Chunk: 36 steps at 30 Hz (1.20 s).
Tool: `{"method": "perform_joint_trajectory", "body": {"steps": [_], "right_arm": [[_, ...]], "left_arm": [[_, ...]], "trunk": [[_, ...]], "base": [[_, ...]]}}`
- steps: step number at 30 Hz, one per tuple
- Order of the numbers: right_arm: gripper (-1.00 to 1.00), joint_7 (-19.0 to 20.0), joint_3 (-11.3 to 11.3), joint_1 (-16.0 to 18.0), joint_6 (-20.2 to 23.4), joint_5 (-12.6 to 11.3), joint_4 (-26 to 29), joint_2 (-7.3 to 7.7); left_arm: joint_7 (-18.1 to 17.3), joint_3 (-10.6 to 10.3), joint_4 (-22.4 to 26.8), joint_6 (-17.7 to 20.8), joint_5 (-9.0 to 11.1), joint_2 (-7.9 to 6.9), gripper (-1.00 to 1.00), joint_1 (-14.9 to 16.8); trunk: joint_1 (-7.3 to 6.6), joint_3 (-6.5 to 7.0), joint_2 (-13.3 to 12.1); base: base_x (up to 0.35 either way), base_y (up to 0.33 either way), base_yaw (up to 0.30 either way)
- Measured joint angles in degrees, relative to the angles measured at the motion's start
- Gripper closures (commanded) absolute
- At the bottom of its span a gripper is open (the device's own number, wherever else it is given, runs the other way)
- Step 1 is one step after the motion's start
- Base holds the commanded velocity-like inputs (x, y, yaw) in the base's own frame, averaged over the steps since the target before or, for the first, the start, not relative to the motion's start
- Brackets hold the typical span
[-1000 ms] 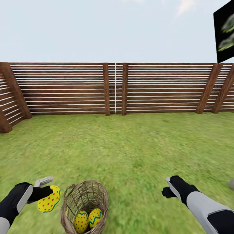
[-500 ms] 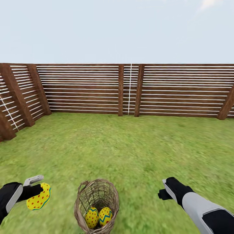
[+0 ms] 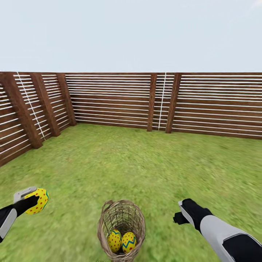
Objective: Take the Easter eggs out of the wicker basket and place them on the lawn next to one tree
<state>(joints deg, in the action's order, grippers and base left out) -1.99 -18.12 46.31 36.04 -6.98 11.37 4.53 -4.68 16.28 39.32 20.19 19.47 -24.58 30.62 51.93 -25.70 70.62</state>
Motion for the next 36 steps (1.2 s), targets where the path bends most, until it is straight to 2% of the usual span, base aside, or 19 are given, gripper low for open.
{"method": "perform_joint_trajectory", "body": {"steps": [5,6,9,10,13,18,20,22,24,26,29,36], "right_arm": [[-1.0,0.1,0.0,0.0,0.0,0.0,-0.3,-1.6],[-1.0,0.1,0.0,0.0,0.0,0.0,-1.3,-2.17],[-1.0,0.1,0.0,0.0,-0.1,0.0,-2.1,-2.58],[-1.0,0.1,0.0,0.0,-0.1,0.0,-2.1,-2.61],[-1.0,0.1,-0.1,0.0,-0.1,0.0,-2.3,-2.83],[-1.0,0.3,-0.1,0.0,0.0,0.0,-2.6,-4.12],[-1.0,0.3,-0.2,0.0,0.0,0.0,-3.7,-4.98],[-1.0,0.3,-1.4,0.0,0.0,0.0,-4.2,-5.49],[-1.0,0.4,-2.5,0.0,-0.1,0.0,-4.3,-5.72],[-1.0,0.5,-2.8,0.0,-0.1,0.0,-4.3,-5.77],[-1.0,0.5,-2.8,0.0,-0.3,0.0,-4.3,-5.85],[-1.0,0.5,-2.8,0.0,-0.9,0.0,-4.3,-5.87]], "left_arm": [[0.0,0.1,0.6,-1.5,0.3,0.1,1.0,0.0],[0.0,0.1,0.5,-3.9,0.3,0.33,1.0,0.0],[0.1,0.2,-0.8,-12.9,0.2,0.62,1.0,0.0],[0.1,0.2,-1.3,-14.3,0.2,0.76,1.0,0.0],[0.1,0.2,-1.9,-15.8,0.1,2.38,1.0,0.0],[0.1,0.3,-1.9,-16.7,0.0,2.91,1.0,0.0],[0.1,0.3,-1.6,-20.6,0.0,2.99,1.0,0.0],[0.1,0.3,-0.8,-23.1,0.0,3.02,1.0,0.0],[0.1,0.3,1.6,-23.9,0.0,3.39,1.0,0.0],[0.1,0.2,3.3,-24.0,0.0,5.56,1.0,0.0],[0.1,0.2,5.4,-24.1,0.1,7.06,1.0,0.0],[-0.1,0.4,5.6,-24.1,0.0,7.88,1.0,0.0]], "trunk": [[-1.1,0.9,-2.0],[-1.32,1.08,-2.4],[-1.98,1.62,-3.6],[-2.2,1.8,-4.0],[-2.86,2.33,-5.2],[-3.96,3.23,-7.2],[-4.39,3.59,-8.0],[-4.83,3.95,-8.8],[-5.27,4.31,-9.6],[-5.71,4.67,-10.4],[-6.37,5.21,-11.6],[-7.91,6.47,-14.4]], "base": [[0.0,0.0,0.291],[0.0,0.0,0.289],[0.0,0.0,0.287],[0.0,0.0,0.286],[0.0,0.0,0.285],[0.0,0.0,0.276],[0.0,0.0,0.263],[0.0,0.0,0.257],[0.0,0.0,0.249],[0.0,0.0,0.239],[0.0,0.0,0.236],[0.0,0.0,0.235]]}}
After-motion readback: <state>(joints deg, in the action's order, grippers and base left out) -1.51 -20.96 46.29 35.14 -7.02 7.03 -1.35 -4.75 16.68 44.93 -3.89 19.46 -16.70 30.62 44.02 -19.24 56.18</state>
